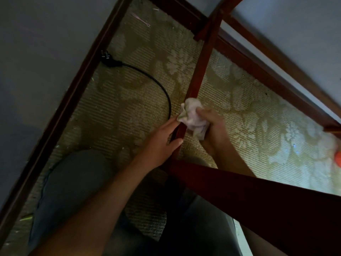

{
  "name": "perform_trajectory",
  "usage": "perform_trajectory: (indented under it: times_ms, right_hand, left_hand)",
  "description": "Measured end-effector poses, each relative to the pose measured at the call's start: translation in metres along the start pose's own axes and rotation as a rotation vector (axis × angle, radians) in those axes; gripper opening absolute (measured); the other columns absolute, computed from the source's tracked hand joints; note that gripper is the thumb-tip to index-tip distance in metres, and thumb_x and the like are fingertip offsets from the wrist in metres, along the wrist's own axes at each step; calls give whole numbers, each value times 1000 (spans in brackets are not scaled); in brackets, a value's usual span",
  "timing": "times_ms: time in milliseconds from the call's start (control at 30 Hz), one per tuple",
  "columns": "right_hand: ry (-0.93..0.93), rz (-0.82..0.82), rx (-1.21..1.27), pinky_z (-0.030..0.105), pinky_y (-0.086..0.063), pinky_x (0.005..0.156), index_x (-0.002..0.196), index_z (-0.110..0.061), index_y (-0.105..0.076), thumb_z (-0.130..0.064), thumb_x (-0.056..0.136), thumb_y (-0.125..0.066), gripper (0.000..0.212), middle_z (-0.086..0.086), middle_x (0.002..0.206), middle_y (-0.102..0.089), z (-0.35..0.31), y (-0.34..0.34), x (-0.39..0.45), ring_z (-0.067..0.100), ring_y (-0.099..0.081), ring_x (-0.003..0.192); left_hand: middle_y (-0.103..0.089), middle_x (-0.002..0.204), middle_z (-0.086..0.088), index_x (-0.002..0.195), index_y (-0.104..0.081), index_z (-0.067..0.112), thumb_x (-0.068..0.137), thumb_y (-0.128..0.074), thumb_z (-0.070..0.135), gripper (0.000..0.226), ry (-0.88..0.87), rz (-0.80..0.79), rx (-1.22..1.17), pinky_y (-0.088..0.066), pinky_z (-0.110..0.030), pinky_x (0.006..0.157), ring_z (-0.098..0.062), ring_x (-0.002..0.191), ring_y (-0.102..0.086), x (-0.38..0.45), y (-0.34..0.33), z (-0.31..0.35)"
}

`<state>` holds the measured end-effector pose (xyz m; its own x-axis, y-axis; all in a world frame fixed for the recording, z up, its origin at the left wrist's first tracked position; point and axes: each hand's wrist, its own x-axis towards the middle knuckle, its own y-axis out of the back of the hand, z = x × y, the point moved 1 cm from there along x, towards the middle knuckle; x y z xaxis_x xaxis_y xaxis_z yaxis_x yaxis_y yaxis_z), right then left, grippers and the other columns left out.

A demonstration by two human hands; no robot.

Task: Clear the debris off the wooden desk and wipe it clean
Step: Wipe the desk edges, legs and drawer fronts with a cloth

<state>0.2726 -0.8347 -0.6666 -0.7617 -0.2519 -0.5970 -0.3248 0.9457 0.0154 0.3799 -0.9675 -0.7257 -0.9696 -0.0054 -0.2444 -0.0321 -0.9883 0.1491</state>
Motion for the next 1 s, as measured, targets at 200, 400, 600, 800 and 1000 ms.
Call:
perform_trajectory:
  times_ms: [200, 400, 600, 800, 1000]
  right_hand:
    - [-86, 229, -160, 42, -60, 59, 101, -6, -62, -23, 84, -87, 35, 7, 84, -77, 22, -10, -30, 29, -72, 69]
    - [103, 437, -364, 36, -64, 69, 107, -15, -65, -28, 81, -90, 39, -4, 95, -77, -1, -22, -1, 13, -77, 83]
    - [-135, 258, -356, 19, -55, 55, 112, -10, -59, -12, 80, -89, 44, -5, 93, -73, 37, -20, -60, 0, -72, 69]
    - [100, 455, -451, 48, -65, 80, 115, -26, -58, -43, 76, -90, 53, -4, 109, -71, -23, -12, 19, 16, -75, 92]
    - [32, 342, -608, 41, -65, 76, 111, -32, -52, -45, 78, -88, 51, -6, 107, -66, -17, -13, 18, 16, -72, 94]
  left_hand:
    - [-39, 159, 17, 157, -41, 24, 97, -68, 8, 67, 26, -14, -95, -34, -14, 117, 13, 140, -38, 3, 2, -7]
    - [-46, 149, 22, 149, -50, 27, 96, -62, -1, 61, 56, 30, -213, -35, -5, 108, 20, 131, -42, 3, 4, -7]
    - [-60, 146, 4, 141, -61, 25, 95, -52, -12, 60, 133, 80, -263, -47, -36, 114, -6, 133, -57, 7, 6, -16]
    - [-53, 152, 8, 146, -58, 21, 105, -56, 18, 41, 28, 109, -37, -35, -13, 113, 3, 139, -44, 6, 4, -10]
    - [-39, 158, 20, 155, -45, 30, 100, -66, 29, 59, 6, 50, 43, -28, -16, 114, 8, 142, -33, 8, 1, -5]
